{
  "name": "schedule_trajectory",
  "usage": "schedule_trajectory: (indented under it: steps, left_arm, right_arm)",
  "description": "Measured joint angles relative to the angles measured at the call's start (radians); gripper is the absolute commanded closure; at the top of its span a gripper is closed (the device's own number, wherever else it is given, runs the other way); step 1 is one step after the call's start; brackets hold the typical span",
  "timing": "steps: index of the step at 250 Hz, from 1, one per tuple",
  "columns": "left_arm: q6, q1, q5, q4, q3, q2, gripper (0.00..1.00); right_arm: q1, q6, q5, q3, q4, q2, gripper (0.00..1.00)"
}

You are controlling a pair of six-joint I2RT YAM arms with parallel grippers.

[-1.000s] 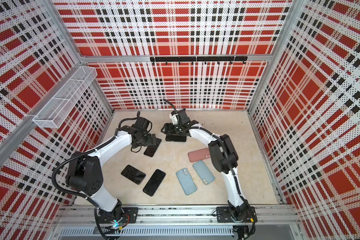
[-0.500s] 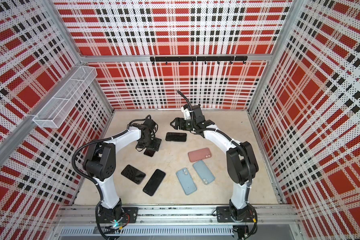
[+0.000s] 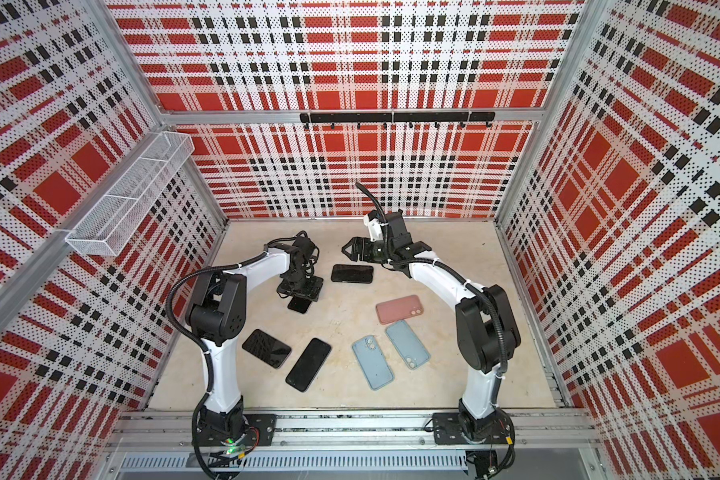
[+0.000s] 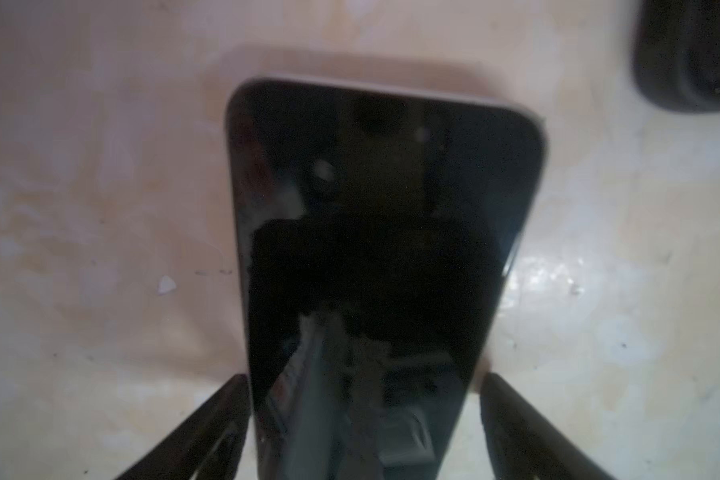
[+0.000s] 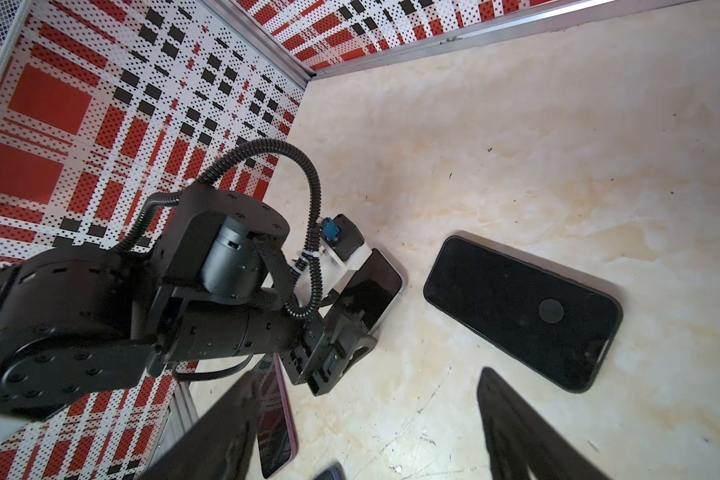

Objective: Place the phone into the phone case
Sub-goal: 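Lower the left gripper over the nearby black phone while the right reaches farther, then close the left gripper on the black phone and lift it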

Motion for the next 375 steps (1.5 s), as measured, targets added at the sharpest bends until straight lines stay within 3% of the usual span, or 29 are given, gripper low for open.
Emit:
schedule_trajectory:
  steps: [43, 191, 263, 322, 375]
  left_arm:
    - [0.007, 0.014, 0.006, 0.001, 0.000, 0.001, 0.13]
    - [0.021, 0.001, -0.005, 0.001, 0.000, 0.003, 0.46]
    - [0.034, -0.089, -0.008, 0.054, -0.055, -0.038, 0.49]
    - [0.069, -0.183, 0.008, 0.109, -0.117, -0.159, 0.49]
    - [0.107, -0.235, 0.027, 0.183, -0.144, -0.261, 0.50]
  right_arm:
    - [0.000, -0.002, 0.000, 0.000, -0.002, -0.004, 0.17]
    - [-0.018, -0.002, 0.009, -0.042, -0.003, -0.058, 0.17]
    - [-0.067, 0.015, 0.007, -0.102, 0.010, -0.105, 0.18]
    - [-0.131, 0.017, 0.005, -0.162, -0.014, -0.125, 0.18]
    - [-0.142, 0.004, -0.090, -0.168, -0.058, -0.117, 0.19]
